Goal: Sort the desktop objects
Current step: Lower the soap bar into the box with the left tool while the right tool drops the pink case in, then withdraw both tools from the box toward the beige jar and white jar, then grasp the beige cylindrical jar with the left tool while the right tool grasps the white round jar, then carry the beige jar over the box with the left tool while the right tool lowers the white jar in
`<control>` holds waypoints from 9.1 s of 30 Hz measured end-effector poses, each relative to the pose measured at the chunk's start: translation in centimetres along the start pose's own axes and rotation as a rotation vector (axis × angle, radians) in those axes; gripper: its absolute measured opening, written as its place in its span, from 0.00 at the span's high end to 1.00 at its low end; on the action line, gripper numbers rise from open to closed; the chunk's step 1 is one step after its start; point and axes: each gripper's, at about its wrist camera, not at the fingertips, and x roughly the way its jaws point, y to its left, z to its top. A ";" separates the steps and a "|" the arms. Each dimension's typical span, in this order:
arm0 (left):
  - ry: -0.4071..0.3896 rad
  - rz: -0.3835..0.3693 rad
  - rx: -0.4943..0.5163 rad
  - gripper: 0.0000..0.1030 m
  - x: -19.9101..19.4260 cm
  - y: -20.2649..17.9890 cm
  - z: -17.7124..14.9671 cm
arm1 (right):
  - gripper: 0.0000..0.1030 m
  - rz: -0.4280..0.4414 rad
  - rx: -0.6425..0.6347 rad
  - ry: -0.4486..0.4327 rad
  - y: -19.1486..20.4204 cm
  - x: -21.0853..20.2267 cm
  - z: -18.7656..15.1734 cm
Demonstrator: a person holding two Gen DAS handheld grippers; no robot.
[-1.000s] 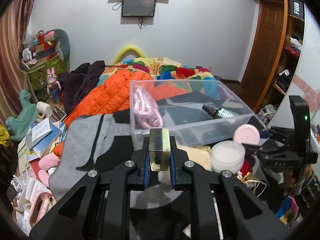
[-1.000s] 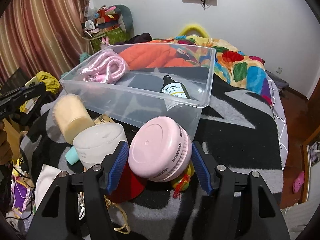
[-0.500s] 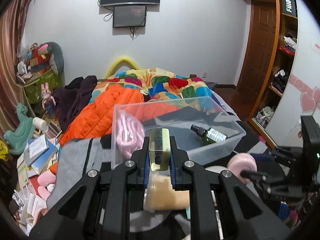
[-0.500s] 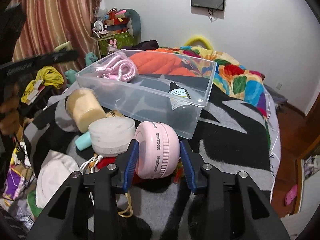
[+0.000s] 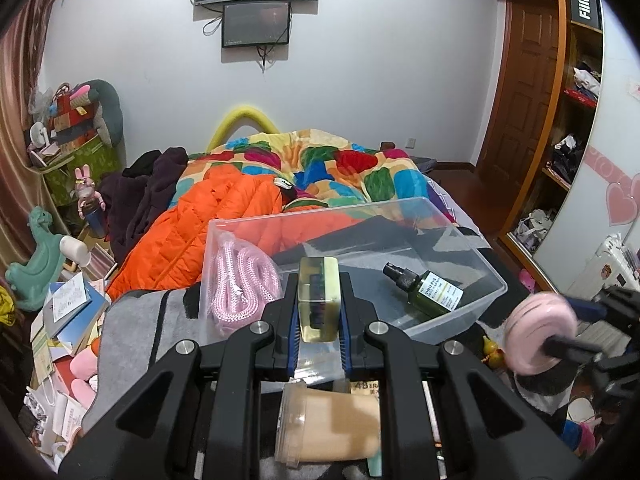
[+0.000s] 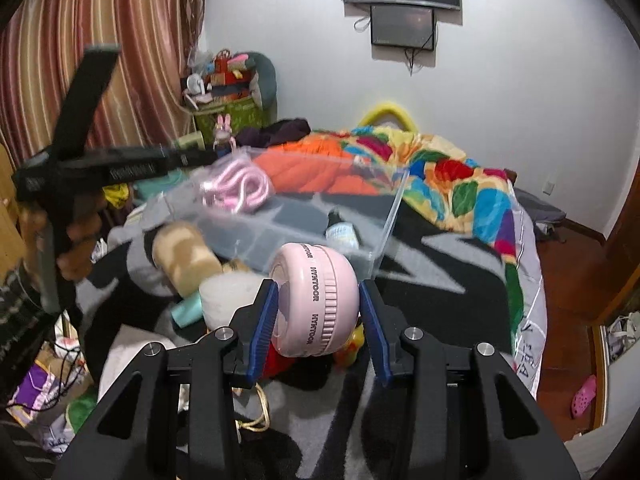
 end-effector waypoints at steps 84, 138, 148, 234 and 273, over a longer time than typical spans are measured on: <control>0.032 -0.053 0.017 0.46 -3.4 0.6 -5.1 | 0.51 -0.005 0.055 -0.011 3.5 3.7 1.5; 0.135 -0.044 -0.049 0.33 2.2 0.3 -9.0 | 0.43 0.067 0.036 0.094 5.1 7.4 -2.3; 0.079 -0.045 -0.129 0.34 -0.1 2.0 -8.9 | 0.43 0.098 0.084 0.054 4.5 6.0 -2.0; -0.149 -0.091 -0.229 0.35 -2.3 3.5 -0.9 | 0.40 -0.018 0.169 -0.147 1.0 4.5 4.6; -0.092 0.003 -0.118 0.30 2.5 1.2 -3.8 | 0.38 -0.075 0.161 -0.075 0.9 7.7 2.8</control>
